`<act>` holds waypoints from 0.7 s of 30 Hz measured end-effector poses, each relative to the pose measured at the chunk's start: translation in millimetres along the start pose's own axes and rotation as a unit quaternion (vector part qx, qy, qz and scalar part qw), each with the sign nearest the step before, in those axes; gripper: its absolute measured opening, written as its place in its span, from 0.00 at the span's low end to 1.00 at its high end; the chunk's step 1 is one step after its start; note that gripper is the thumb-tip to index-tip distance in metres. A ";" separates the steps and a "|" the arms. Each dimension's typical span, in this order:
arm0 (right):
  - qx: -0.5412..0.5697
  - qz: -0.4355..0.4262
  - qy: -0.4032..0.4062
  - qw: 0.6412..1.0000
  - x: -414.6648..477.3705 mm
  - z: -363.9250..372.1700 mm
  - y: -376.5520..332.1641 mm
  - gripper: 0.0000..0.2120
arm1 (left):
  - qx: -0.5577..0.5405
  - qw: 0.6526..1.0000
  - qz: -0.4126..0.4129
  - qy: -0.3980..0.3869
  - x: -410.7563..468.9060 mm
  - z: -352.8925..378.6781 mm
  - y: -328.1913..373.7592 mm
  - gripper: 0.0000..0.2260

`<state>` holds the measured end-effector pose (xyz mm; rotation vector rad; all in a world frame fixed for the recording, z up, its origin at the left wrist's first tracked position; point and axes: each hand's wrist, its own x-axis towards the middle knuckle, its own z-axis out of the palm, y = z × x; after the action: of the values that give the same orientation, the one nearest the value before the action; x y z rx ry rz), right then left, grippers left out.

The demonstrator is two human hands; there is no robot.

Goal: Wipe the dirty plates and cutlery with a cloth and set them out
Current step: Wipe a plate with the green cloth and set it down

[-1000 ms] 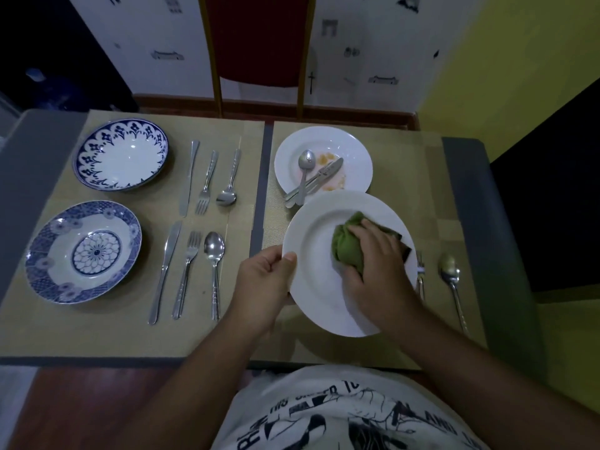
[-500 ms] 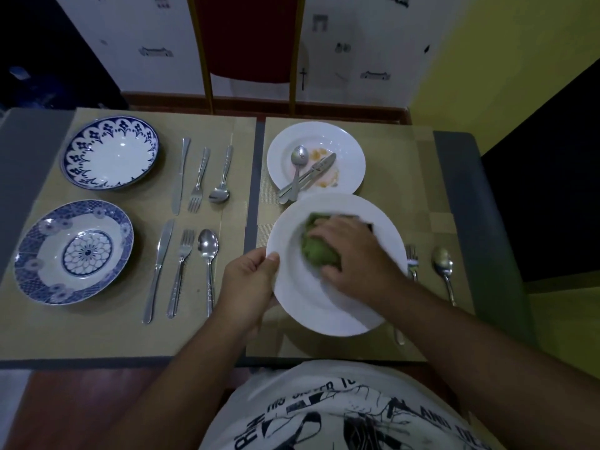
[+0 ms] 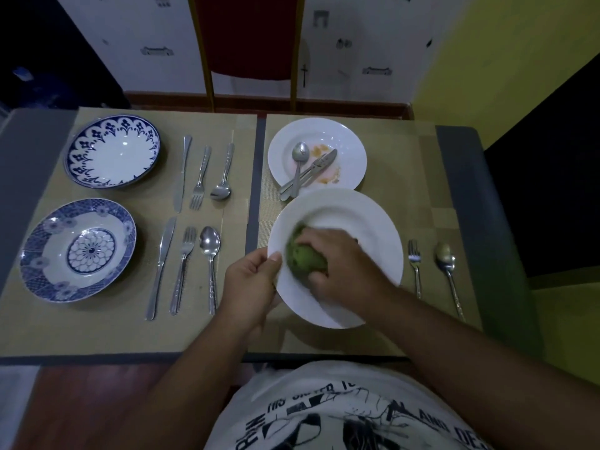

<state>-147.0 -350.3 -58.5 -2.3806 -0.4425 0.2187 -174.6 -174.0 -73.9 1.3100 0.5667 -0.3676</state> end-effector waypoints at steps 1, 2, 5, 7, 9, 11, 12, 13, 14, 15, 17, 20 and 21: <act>-0.016 0.021 0.026 0.999 8.4 -8.4 6.8 0.23 | 0.000 1.000 0.001 0.003 0.5 -1.6 0.7 0.09; -0.033 0.041 0.045 0.998 11.0 -16.1 13.9 0.22 | -0.008 1.000 0.002 0.009 1.0 -3.0 1.7 0.09; -0.010 0.080 0.020 0.997 -14.5 -22.8 25.2 0.22 | -0.016 1.000 -0.001 0.020 6.5 -7.9 3.1 0.09; 0.046 0.109 0.004 0.993 -43.4 -15.9 25.6 0.23 | 0.016 0.999 -0.020 0.023 11.0 -12.6 -1.3 0.10; 0.083 0.161 0.059 0.982 -61.3 -10.2 29.6 0.24 | 0.043 0.998 -0.046 0.022 14.8 -17.9 -8.8 0.10; 0.112 0.223 0.121 0.961 -63.8 -12.9 35.8 0.24 | 0.056 0.996 -0.069 0.020 16.7 -22.6 -16.3 0.11; 0.122 0.240 0.137 0.953 -62.9 -16.0 38.9 0.24 | 0.059 0.995 -0.079 0.022 17.2 -24.7 -19.1 0.11; 0.130 0.243 0.147 0.950 -62.1 -19.2 41.2 0.24 | 0.058 0.994 -0.088 0.025 17.4 -26.3 -21.1 0.10; 0.135 0.238 0.149 0.950 -61.5 -22.2 41.4 0.24 | 0.055 0.993 -0.096 0.027 18.0 -28.0 -22.3 0.10; 0.137 0.231 0.146 0.952 -61.1 -24.5 40.7 0.24 | 0.051 0.993 -0.102 0.029 19.7 -29.7 -22.8 0.10; 0.145 0.227 0.139 0.953 -61.2 -26.5 39.3 0.24 | 0.041 0.992 -0.117 0.030 23.5 -31.0 -21.0 0.10; 0.153 0.234 0.113 0.953 -65.0 -21.2 41.1 0.24 | 0.042 0.991 -0.127 0.028 27.2 -27.7 -16.3 0.11; 0.154 0.233 0.100 0.955 -66.6 -18.3 41.7 0.24 | 0.048 0.990 -0.129 0.029 27.3 -26.1 -15.2 0.11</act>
<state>-193.2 -415.4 -70.3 -2.1348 0.2415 0.2356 -165.6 -150.4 -105.9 1.3459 0.7788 -0.5756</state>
